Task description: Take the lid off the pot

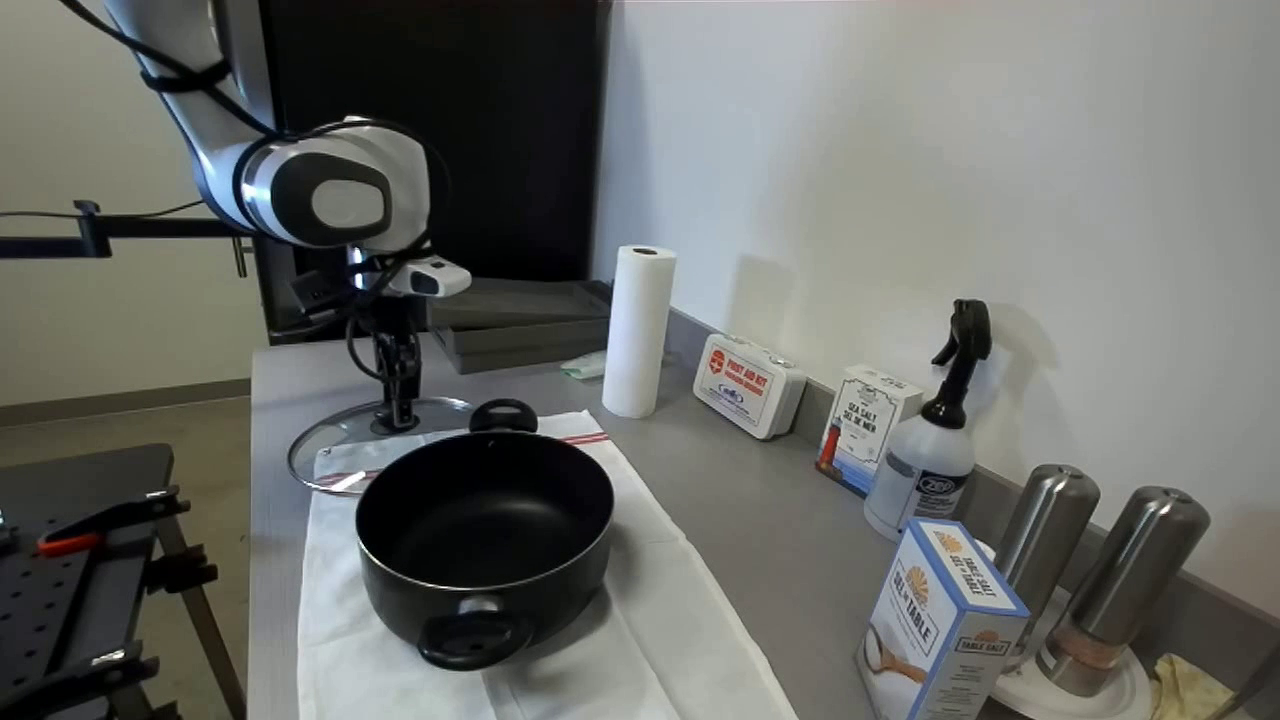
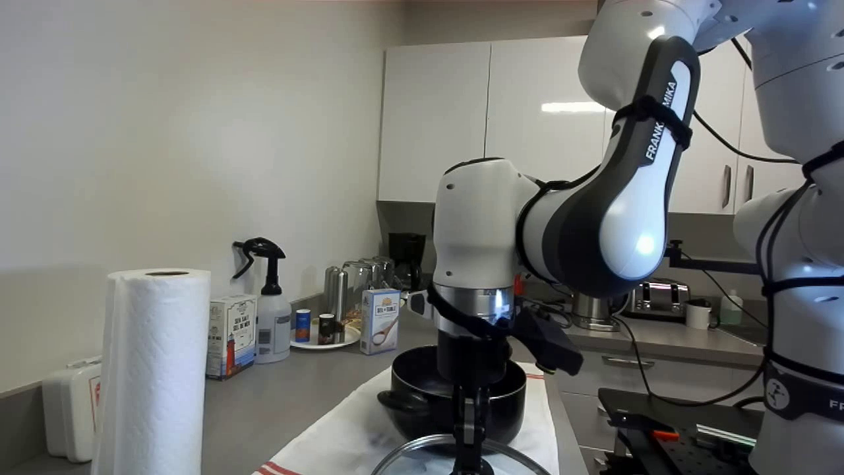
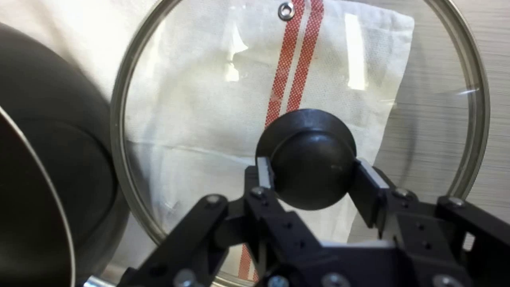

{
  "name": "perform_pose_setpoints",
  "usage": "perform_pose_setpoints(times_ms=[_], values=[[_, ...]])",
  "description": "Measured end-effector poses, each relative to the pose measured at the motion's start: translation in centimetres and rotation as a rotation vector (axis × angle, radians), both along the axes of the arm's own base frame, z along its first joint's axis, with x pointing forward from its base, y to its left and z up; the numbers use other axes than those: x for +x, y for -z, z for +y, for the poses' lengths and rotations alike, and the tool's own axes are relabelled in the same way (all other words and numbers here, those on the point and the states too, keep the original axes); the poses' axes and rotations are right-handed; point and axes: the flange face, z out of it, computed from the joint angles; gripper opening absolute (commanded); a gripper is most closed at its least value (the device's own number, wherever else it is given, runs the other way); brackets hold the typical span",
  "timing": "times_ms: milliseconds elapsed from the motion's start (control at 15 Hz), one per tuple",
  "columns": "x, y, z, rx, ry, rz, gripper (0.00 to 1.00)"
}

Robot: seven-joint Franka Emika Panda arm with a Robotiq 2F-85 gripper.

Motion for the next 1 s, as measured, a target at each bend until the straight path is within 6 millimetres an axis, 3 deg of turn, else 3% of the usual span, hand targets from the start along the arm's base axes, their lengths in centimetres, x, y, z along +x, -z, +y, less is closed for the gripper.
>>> perform_pose_setpoints(times_ms=[467,533,600,667,867,1000], values=[[2.2,2.1,-0.7,-0.009,0.024,0.005,0.25],[2.4,2.3,-0.8,-0.01,0.027,0.006,0.29],[2.5,2.5,-0.8,-0.01,0.029,0.006,0.75],[2.6,2.6,-0.9,-0.01,0.03,0.006,0.77],[3.1,2.6,-1.1,-0.01,0.035,-0.001,0.97],[3.5,2.3,-1.2,-0.008,0.037,-0.011,1.0]])
